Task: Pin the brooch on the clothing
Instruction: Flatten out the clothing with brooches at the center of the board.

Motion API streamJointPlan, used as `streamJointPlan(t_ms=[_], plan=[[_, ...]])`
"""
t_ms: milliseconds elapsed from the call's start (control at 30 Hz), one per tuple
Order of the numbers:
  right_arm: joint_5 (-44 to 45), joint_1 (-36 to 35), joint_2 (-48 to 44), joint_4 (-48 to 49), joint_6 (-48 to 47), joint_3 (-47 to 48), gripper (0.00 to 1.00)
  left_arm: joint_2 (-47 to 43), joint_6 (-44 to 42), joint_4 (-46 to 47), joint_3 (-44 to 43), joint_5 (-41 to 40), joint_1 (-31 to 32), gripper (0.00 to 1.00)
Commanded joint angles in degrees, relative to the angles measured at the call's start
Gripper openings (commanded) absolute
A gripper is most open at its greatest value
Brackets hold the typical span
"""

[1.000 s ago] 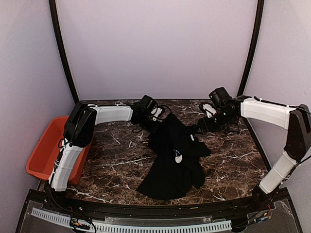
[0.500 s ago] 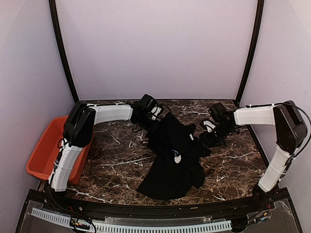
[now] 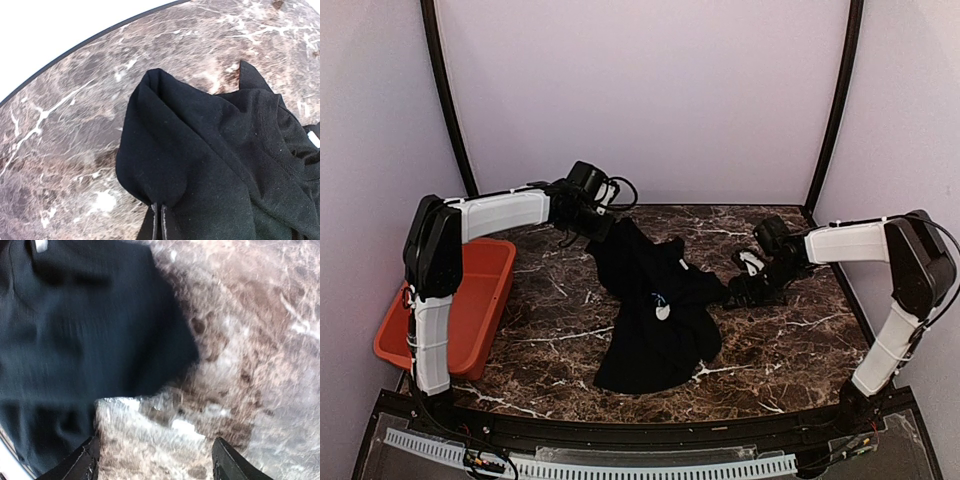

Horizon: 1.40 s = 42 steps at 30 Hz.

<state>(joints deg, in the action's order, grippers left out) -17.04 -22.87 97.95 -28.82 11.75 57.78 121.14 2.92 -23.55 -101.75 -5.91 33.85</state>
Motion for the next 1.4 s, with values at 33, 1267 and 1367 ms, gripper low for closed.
streamJointPlan(t_ms=[33,1267,1367], plan=[[-2.5,0.2,-3.4,4.6,-1.2,-3.6,0.78,-2.4,-0.4,0.8,4.6,-0.5,-1.1,0.01],[-11.7,0.2,10.8,12.5,3.4,5.9,0.21,-1.4,3.4,3.0,12.4,6.6,-3.6,0.01],[-10.7,0.2,10.2,12.2,3.5,6.1,0.07,-2.2,3.0,3.0,12.5,4.5,-3.6,0.01]])
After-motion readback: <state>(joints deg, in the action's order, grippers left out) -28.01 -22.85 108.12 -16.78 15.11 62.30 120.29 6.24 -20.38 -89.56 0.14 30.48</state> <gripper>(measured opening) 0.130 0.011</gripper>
